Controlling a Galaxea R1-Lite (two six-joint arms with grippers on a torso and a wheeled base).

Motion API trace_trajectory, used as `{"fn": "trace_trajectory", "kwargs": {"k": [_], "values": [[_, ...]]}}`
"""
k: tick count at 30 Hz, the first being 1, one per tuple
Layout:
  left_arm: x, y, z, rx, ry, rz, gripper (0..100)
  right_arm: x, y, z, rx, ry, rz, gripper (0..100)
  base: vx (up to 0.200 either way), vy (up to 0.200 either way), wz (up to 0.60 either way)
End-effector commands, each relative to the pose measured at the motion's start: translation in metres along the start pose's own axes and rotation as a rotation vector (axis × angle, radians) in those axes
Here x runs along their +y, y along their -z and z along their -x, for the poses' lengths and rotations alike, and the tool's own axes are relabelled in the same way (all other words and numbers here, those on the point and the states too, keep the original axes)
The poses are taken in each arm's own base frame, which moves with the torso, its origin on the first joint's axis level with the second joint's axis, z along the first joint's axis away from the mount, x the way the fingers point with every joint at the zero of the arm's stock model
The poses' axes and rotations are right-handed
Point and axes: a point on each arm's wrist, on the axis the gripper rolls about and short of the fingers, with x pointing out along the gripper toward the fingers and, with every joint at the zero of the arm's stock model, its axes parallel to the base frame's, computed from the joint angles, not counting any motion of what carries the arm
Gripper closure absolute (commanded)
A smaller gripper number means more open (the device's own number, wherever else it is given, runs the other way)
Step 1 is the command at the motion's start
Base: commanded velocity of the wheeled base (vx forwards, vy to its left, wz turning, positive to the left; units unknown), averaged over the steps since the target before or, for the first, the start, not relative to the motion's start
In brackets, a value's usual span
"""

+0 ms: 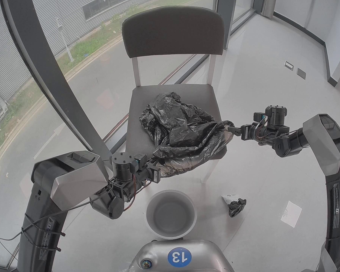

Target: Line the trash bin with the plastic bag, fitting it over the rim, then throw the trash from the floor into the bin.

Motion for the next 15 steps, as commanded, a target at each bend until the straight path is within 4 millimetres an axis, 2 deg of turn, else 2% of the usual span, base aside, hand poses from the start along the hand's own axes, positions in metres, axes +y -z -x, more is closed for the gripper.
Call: {"fn": "trace_trajectory", "kwargs": {"k": [1,7,15], "values": [[-0.003,0.001,0.001,0.001,0.006,-0.001,100,-0.008,0.015,-0.015,0.009,0.006,-0.008,0,0.000,0.000,0.00],[-0.013,0.003,0.001,0.002,0.037,-0.004,100,-0.015,0.029,-0.029,0.003,0.041,-0.012,0,0.000,0.000,0.00],[-0.019,0.002,-0.001,-0.007,0.065,-0.007,100,-0.019,0.035,-0.030,0.015,0.049,-0.017,0,0.000,0.000,0.00]]}}
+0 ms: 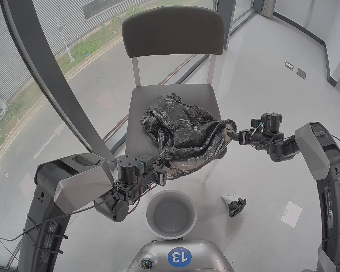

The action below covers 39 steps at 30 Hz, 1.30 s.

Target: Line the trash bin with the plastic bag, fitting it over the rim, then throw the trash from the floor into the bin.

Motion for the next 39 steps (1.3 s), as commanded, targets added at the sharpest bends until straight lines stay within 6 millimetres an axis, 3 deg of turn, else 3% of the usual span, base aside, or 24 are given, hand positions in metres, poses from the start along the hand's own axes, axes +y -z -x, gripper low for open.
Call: {"fn": "trace_trajectory", "kwargs": {"k": [1,12,13,30,39], "values": [[-0.002,0.002,-0.001,0.001,0.005,-0.001,100,-0.002,0.009,-0.004,0.015,0.001,-0.004,0,0.000,0.000,0.00],[0.002,0.004,-0.001,0.003,-0.003,0.004,100,-0.008,0.012,-0.008,0.008,0.009,-0.001,0,0.000,0.000,0.00],[0.002,0.004,-0.001,0.003,-0.003,0.004,100,-0.011,0.010,-0.009,-0.001,0.013,0.000,100,0.000,0.000,0.00],[0.014,0.009,0.001,0.000,-0.030,0.023,100,-0.012,0.012,-0.007,0.008,0.026,-0.009,100,0.000,0.000,0.00],[0.021,0.018,0.013,-0.001,-0.048,0.026,100,0.010,0.012,0.024,0.027,0.036,0.003,100,0.000,0.000,0.00]]}}
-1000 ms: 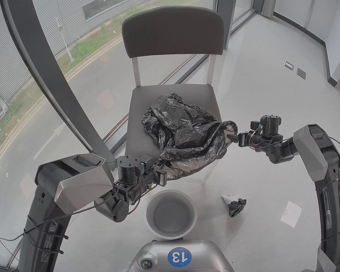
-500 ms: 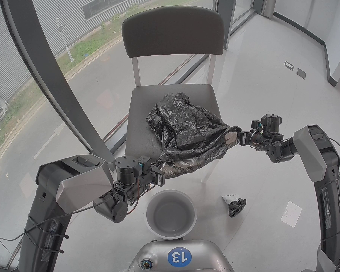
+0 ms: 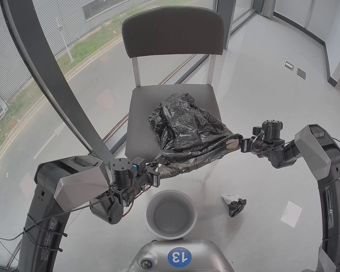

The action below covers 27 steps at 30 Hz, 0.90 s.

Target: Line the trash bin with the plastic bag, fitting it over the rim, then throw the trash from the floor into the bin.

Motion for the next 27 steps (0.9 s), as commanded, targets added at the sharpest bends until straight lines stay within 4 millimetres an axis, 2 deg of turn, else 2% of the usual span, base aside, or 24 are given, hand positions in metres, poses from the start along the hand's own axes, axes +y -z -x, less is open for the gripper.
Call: {"fn": "trace_trajectory", "kwargs": {"k": [1,9,10,18,27], "values": [[0.006,0.006,0.006,0.014,-0.015,0.003,100,0.017,-0.010,0.019,-0.041,-0.019,0.023,100,0.000,0.000,0.00],[0.013,0.010,0.000,0.007,-0.030,0.005,100,0.018,-0.011,0.019,-0.052,-0.021,0.028,100,0.000,0.000,0.00],[0.013,0.010,0.000,0.008,-0.030,0.005,100,0.018,-0.011,0.018,-0.053,-0.021,0.028,0,0.000,0.000,0.00],[0.010,0.010,-0.002,0.004,-0.021,0.002,100,0.019,-0.014,0.013,-0.062,-0.025,0.028,0,0.000,0.000,0.00],[0.009,0.009,-0.004,-0.001,-0.018,0.001,100,0.014,-0.009,-0.005,-0.039,-0.023,0.018,0,0.000,0.000,0.00]]}}
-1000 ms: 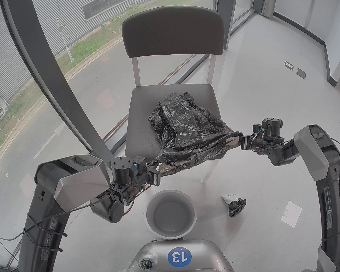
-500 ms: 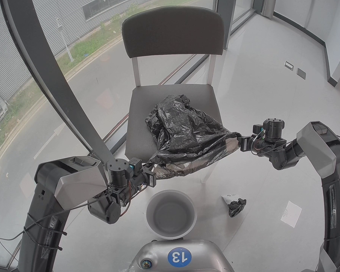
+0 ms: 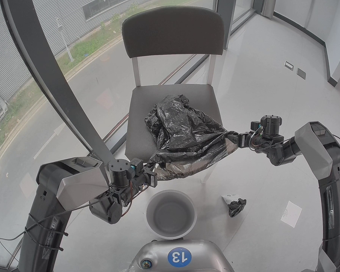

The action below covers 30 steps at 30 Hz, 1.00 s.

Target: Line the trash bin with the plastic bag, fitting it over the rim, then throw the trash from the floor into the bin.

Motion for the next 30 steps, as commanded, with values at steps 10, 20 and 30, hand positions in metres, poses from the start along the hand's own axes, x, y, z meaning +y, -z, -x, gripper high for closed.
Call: {"fn": "trace_trajectory", "kwargs": {"k": [10,20,30], "values": [[-0.001,0.000,-0.003,-0.008,0.003,-0.001,100,-0.006,0.019,-0.019,0.028,0.001,-0.005,0,0.000,0.000,0.00],[-0.001,-0.001,-0.005,-0.015,0.003,0.000,100,-0.005,0.021,-0.020,0.037,0.000,-0.008,100,0.000,0.000,0.00],[0.002,-0.002,-0.005,-0.023,-0.007,0.010,100,-0.004,0.014,-0.018,0.016,0.002,-0.008,100,0.000,0.000,0.00]]}}
